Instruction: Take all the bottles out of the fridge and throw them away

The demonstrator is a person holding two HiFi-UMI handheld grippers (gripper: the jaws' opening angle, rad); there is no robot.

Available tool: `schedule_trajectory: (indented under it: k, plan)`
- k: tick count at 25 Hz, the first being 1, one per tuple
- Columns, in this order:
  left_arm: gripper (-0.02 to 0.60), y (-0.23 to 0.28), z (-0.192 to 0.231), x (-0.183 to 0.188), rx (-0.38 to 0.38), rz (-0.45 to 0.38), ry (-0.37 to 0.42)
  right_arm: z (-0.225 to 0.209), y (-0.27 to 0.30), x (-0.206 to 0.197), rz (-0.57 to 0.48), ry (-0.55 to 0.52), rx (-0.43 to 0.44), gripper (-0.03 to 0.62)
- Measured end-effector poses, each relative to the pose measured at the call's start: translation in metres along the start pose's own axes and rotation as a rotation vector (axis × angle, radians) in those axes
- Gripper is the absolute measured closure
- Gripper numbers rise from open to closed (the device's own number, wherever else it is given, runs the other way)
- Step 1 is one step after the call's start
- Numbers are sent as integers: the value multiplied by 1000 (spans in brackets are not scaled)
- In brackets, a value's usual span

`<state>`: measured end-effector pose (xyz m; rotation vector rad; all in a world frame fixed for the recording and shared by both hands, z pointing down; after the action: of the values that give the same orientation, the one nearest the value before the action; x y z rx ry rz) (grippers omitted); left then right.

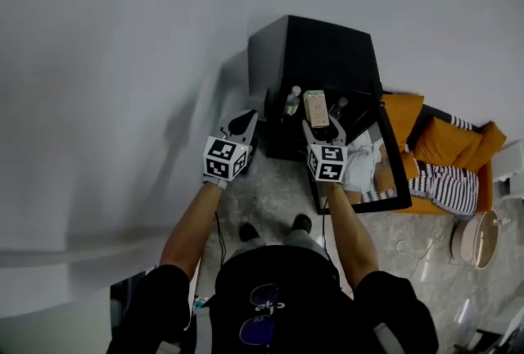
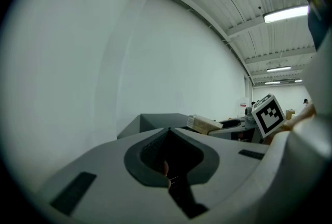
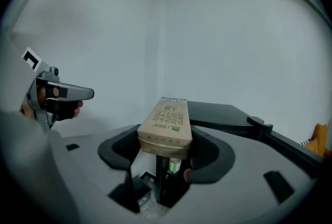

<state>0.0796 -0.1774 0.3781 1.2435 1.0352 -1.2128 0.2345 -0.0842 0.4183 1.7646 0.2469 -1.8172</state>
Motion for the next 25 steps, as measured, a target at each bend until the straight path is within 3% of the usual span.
schedule_trajectory:
  k: [11, 25]
  plan:
    - [581, -80, 32, 10, 92, -24, 6, 89, 0, 36, -53, -34, 100, 310]
    - [581, -83, 52, 9, 208, -23, -7, 121, 32, 41, -47, -73, 248, 310]
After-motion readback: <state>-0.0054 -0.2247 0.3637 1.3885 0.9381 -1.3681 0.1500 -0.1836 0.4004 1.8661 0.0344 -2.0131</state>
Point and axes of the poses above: the fingertips, and each gripper's own axes: y forward along the fingers, z to its left, x out of its top, the point moved 1 cm from there along -y, backward along the fingers, and after that the axes turned 15 degrees about -x, right-handed, at the moved point
